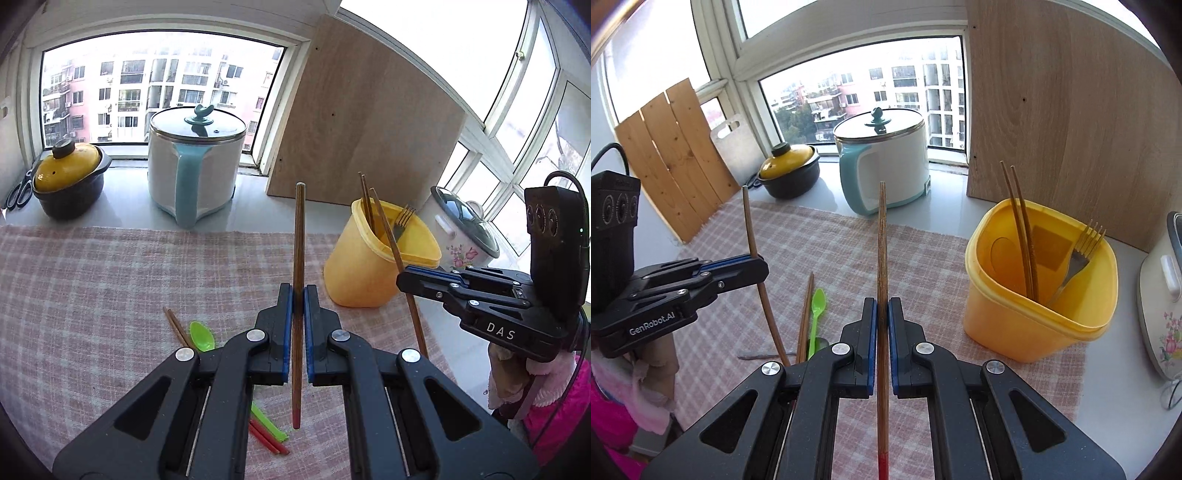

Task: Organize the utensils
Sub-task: 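Carry both chopsticks with both tools over the yellow container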

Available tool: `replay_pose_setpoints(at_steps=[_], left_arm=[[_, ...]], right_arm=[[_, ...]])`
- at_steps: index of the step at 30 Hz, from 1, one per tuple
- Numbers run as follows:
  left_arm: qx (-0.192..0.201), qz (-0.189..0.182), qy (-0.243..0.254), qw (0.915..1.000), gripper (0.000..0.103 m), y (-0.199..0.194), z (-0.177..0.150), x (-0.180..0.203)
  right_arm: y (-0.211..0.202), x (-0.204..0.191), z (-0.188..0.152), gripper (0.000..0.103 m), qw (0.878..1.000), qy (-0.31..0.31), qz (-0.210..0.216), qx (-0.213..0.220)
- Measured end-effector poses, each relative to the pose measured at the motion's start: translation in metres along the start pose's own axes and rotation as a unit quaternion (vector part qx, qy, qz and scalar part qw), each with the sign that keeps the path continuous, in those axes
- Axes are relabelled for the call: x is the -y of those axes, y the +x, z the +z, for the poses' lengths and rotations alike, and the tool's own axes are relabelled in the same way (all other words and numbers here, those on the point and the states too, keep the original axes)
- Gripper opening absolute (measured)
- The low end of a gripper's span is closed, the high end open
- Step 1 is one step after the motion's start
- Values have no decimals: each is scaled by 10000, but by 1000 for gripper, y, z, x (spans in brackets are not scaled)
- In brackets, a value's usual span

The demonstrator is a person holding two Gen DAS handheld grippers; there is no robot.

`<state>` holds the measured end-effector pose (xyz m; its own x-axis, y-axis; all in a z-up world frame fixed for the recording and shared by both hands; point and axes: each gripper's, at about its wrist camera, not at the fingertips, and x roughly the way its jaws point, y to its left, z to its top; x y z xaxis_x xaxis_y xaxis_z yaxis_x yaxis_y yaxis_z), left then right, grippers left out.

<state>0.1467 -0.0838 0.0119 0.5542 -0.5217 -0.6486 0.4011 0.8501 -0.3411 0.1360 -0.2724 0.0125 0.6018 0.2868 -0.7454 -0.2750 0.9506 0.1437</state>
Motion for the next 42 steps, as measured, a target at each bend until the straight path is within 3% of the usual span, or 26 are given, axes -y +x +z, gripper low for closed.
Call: replay_pose_setpoints(at_steps=[17,42], left_arm=[[407,-339,450,9976,4,-1,50,56],[803,-479,628,9936,4,39,128,114]], right_arm=[[-52,49,18,5,9959,332,-564,620],[-55,108,59,5,9866,745,-992,1061]])
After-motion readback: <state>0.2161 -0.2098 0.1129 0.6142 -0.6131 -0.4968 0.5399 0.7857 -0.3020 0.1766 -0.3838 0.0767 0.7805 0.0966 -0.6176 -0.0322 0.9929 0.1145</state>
